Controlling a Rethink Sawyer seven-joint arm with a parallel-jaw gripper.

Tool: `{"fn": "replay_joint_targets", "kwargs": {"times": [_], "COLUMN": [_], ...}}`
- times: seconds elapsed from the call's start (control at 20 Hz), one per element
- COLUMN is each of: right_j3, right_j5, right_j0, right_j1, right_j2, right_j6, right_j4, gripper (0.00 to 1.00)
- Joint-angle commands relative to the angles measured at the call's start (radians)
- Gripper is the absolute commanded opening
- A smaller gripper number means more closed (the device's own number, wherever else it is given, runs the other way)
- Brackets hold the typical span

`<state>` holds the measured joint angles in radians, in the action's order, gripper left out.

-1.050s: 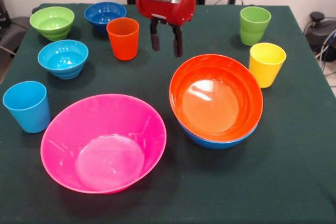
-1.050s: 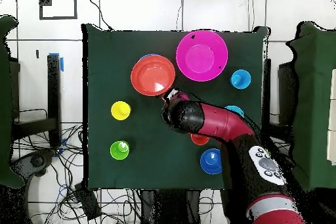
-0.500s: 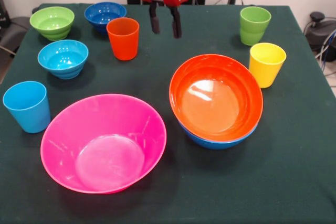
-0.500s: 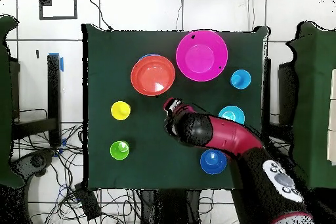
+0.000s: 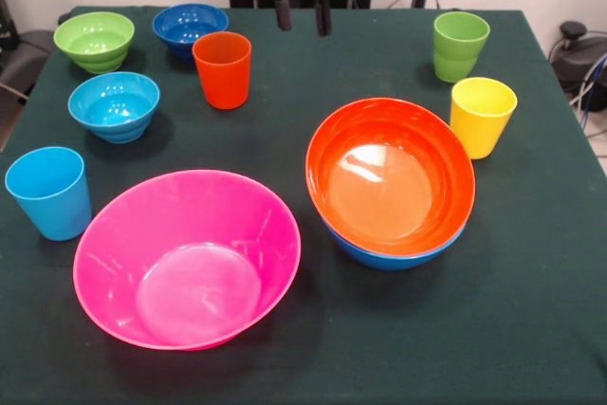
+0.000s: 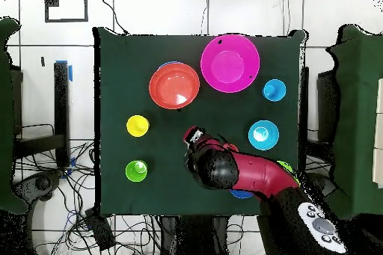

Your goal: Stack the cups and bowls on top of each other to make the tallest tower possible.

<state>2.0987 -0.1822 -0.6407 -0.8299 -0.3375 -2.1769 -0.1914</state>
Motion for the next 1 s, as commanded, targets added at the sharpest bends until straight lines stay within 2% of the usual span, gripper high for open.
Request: {"fn": "replay_joint_targets", "kwargs": {"times": [0.05,0.25,0.5,0.85,1.0], "right_j3": [0.048,-0.036,-0.113,-0.135,-0.098], "right_j5": [-0.021,-0.1,-0.175,-0.13,-0.07], "right_j0": [-0.071,-0.176,-0.253,-0.27,-0.252], "right_j1": [0.028,0.095,0.149,0.194,0.173], "right_j2": [-0.142,-0.209,-0.262,-0.252,-0.219], "right_j6": [0.11,0.229,0.284,0.209,0.127], "right_j4": [-0.134,-0.208,-0.278,-0.384,-0.411], "gripper": [1.0,1.0,1.0,1.0,1.0]}}
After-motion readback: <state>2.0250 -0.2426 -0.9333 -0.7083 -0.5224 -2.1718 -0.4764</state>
